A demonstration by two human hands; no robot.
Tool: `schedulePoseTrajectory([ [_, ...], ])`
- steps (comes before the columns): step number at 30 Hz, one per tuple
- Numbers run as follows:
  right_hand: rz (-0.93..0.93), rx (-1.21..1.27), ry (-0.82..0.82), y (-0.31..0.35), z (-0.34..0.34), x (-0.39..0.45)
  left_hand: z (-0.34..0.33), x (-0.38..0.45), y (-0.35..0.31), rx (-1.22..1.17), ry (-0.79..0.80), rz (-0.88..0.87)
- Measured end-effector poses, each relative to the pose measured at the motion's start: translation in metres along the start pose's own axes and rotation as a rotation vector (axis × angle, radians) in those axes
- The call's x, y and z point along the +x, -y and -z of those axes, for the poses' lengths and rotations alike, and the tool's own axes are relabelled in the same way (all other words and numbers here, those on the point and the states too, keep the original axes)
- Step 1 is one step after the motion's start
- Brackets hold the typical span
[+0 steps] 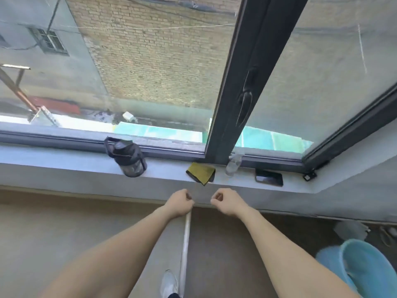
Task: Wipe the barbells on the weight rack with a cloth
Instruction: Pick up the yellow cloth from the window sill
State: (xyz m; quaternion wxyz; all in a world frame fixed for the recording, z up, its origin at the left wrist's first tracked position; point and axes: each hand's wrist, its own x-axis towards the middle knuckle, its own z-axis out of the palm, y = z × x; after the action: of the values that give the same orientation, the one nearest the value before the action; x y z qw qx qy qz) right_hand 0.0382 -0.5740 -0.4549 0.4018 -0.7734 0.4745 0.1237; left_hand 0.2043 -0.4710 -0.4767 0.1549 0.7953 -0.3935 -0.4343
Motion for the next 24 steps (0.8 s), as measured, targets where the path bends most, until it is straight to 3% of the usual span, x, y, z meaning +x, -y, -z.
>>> schedulePoseTrajectory([
  [2,-0.021,0.016,0.014,-0.014,-0.005,0.041,-0.006,0.035,0.005,-0.128,-0.026,0.078],
  [7,-0.045,-0.032,-0.009,-0.052,-0.031,0.157,-0.025,0.136,0.03,-0.447,-0.305,0.235],
  [10,-0.006,-0.093,0.0,-0.07,-0.055,0.231,-0.043,0.196,0.048,-0.504,-0.25,0.236],
  [15,0.056,-0.429,0.01,-0.097,-0.088,0.305,-0.078,0.266,0.077,-0.512,-0.184,0.218],
  [18,0.128,-0.356,-0.166,-0.103,-0.107,0.31,-0.088,0.279,0.09,-0.423,-0.175,0.208],
  [20,0.19,-0.244,-0.196,-0.102,-0.115,0.305,-0.09,0.274,0.092,-0.385,-0.158,0.192],
  [24,0.2,-0.124,0.06,-0.074,-0.114,0.282,-0.083,0.238,0.092,-0.44,-0.144,0.262],
])
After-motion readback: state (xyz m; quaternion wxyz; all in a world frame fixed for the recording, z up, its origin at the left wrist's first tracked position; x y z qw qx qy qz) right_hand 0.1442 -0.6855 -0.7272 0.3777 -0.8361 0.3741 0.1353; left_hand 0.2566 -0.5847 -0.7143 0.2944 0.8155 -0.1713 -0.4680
